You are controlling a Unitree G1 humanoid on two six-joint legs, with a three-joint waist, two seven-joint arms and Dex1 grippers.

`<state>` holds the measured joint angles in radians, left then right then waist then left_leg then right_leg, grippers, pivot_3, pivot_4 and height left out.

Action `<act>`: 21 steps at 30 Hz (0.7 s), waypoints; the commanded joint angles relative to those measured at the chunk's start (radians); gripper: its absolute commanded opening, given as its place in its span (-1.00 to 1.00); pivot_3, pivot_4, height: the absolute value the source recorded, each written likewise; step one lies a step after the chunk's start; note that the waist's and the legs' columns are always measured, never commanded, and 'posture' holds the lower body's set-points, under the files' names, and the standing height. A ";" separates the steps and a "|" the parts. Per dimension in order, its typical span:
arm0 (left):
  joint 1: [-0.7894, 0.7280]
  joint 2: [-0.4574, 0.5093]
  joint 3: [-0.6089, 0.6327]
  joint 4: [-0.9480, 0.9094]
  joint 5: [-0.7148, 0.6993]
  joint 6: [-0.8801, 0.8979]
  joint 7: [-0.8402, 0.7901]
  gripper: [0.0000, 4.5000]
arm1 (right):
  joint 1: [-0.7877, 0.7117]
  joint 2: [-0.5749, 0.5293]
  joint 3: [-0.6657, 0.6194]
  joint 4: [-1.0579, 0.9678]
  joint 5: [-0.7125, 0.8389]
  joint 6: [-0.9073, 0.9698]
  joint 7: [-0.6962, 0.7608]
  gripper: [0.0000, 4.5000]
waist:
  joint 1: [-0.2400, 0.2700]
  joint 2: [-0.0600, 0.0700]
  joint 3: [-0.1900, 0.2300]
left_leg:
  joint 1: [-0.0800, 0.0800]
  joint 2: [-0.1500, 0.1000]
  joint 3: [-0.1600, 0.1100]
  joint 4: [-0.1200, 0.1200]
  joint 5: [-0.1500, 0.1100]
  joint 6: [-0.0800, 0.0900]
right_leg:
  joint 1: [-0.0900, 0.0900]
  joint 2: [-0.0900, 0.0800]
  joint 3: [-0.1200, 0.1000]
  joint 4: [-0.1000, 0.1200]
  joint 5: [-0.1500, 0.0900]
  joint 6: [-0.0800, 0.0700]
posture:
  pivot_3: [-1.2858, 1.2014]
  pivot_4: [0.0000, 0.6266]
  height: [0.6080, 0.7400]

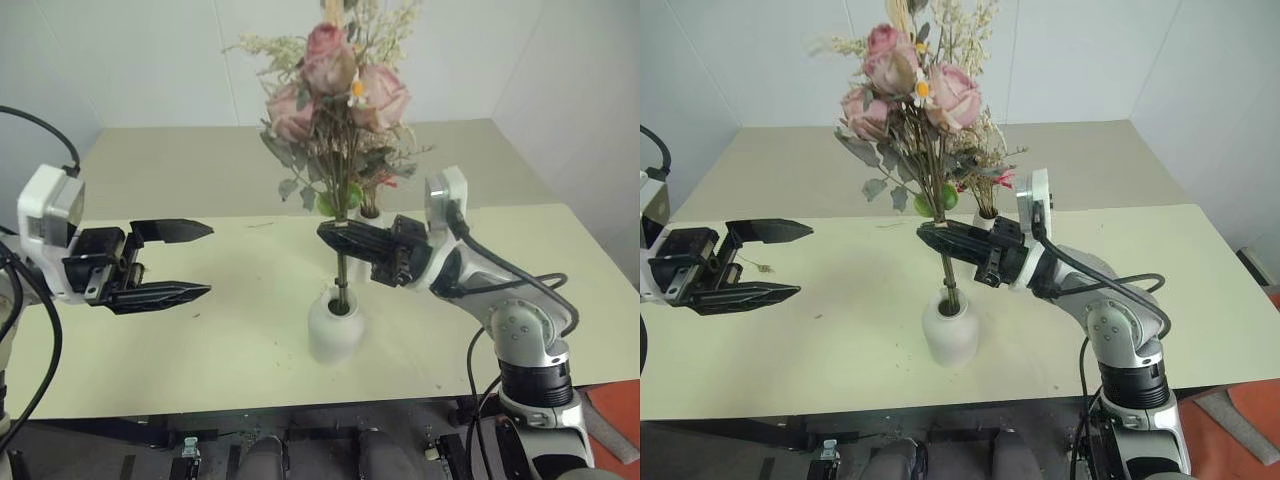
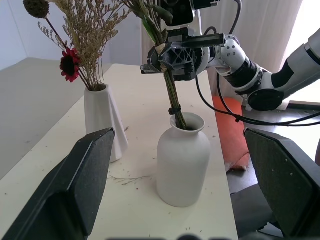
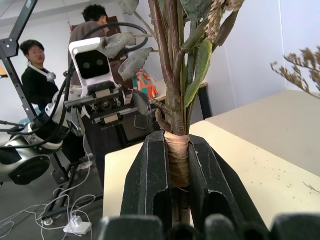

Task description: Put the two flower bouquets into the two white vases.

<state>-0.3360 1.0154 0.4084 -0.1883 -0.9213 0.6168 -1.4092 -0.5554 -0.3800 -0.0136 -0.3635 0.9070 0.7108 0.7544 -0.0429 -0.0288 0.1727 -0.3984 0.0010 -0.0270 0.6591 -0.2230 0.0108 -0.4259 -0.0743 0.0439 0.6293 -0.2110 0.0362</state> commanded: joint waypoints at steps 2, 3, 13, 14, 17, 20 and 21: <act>-0.029 0.013 -0.007 0.006 0.010 -0.014 -0.013 1.00 | 0.013 -0.006 -0.010 -0.050 -0.004 -0.038 0.017 -0.90 | 0.000 0.000 0.000 | 0.000 0.000 0.000 0.000 0.000 0.000 | 0.000 0.000 0.000 0.000 0.000 0.000 | 0.03 -0.52 1.00; -0.032 0.013 -0.009 0.008 0.013 -0.015 -0.016 1.00 | 0.021 -0.008 -0.004 -0.053 -0.013 -0.043 0.023 -0.90 | 0.000 0.000 0.000 | 0.000 0.000 0.000 0.000 0.000 0.000 | 0.000 0.000 0.000 0.000 0.000 0.000 | 0.03 -0.52 1.00; -0.062 0.018 -0.029 0.032 0.031 -0.020 -0.035 1.00 | 0.084 -0.011 0.054 -0.054 -0.105 -0.089 0.060 -0.90 | 0.000 0.000 0.000 | 0.000 0.000 0.000 0.000 0.000 0.000 | 0.000 0.000 0.000 0.000 0.000 0.000 | 0.03 -0.52 1.00; -0.063 0.019 -0.029 0.032 0.031 -0.019 -0.036 1.00 | 0.090 -0.010 0.059 -0.054 -0.113 -0.094 0.062 -0.90 | 0.000 0.000 0.000 | 0.000 0.000 0.000 0.000 0.000 0.000 | 0.000 0.000 0.000 0.000 0.000 0.000 | 0.03 -0.52 1.00; -0.067 0.021 -0.029 0.033 0.035 -0.016 -0.038 1.00 | 0.101 -0.005 0.067 -0.053 -0.124 -0.106 0.067 -0.90 | 0.000 0.000 0.000 | 0.000 0.000 0.000 0.000 0.000 0.000 | 0.000 0.000 0.000 0.000 0.000 0.000 | 0.03 -0.52 1.00; -0.068 0.020 -0.029 0.031 0.038 -0.013 -0.037 1.00 | 0.108 -0.002 0.067 -0.054 -0.123 -0.112 0.070 -0.48 | 0.000 0.000 0.000 | 0.000 0.000 0.000 0.000 0.000 0.000 | 0.000 0.000 0.000 0.000 0.000 0.000 | 0.03 -0.52 1.00; -0.067 0.019 -0.029 0.030 0.038 -0.013 -0.037 1.00 | 0.111 -0.002 0.066 -0.056 -0.122 -0.113 0.071 -0.31 | 0.000 0.000 0.000 | 0.000 0.000 0.000 0.000 0.000 0.000 | 0.000 0.000 0.000 0.000 0.000 0.000 | 0.03 -0.52 1.00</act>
<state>-0.3865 1.0171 0.3713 -0.1518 -0.8831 0.6129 -1.4425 -0.4473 -0.3830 0.0646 -0.3838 0.7848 0.6285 0.8185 -0.0427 -0.0289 0.1727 -0.3983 0.0010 -0.0270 0.6591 -0.2230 0.0108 -0.4258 -0.0742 0.0439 0.6293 -0.2111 0.0364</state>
